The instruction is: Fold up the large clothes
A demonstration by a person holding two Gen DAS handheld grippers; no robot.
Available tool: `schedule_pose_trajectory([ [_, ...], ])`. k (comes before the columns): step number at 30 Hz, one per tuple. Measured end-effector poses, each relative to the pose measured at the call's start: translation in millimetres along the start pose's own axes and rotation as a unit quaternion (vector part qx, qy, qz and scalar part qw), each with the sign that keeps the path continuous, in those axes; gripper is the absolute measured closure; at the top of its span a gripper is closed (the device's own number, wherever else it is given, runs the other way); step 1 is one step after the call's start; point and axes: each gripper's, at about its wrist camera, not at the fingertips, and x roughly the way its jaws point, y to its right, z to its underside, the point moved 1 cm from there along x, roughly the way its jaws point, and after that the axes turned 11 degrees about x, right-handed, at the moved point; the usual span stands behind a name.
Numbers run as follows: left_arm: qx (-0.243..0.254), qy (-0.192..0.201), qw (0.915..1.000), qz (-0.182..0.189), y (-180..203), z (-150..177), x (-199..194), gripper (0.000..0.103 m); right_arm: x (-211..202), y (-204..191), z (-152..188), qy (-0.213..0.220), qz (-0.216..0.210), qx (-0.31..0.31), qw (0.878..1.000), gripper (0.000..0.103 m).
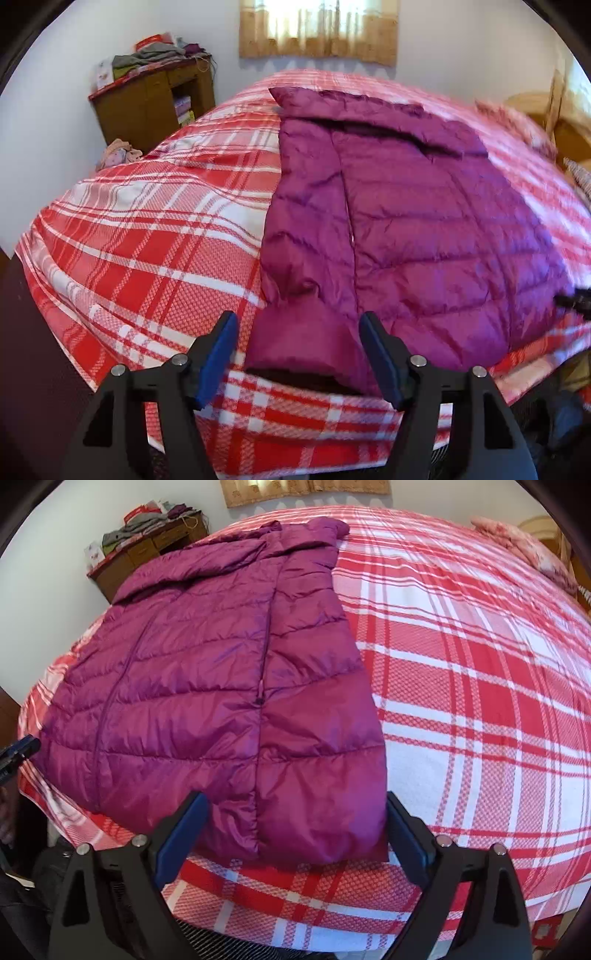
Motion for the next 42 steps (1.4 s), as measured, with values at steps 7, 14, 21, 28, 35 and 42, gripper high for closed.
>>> schedule_pose_trajectory([
  [7,-0.055,-0.005,0.9954,0.078,-9,-3,15,0.098,-18,15,-8,-0.007,-0.084,0.044,0.996,0.083],
  [14,-0.073,0.097,0.9844,0.127,-19,-11,-27,0.101,-32,10,-13,0.012,-0.122,0.05,0.991,0.087],
  [21,-0.056,0.168,0.974,0.141,-14,-30,-65,0.101,-78,2,-16,0.072,-0.145,0.036,0.986,0.089],
  [28,-0.037,0.229,0.9575,0.172,-12,-32,-111,0.102,-123,-2,-17,0.11,-0.167,0.017,0.98,0.091],
  [35,-0.062,0.265,0.9461,0.175,-29,-61,-134,0.102,-161,-1,-43,0.153,-0.208,0.034,0.965,0.091],
  [42,-0.094,0.239,0.9571,0.135,-62,-136,-99,0.101,-158,-18,-140,0.212,-0.175,0.018,0.961,0.091],
])
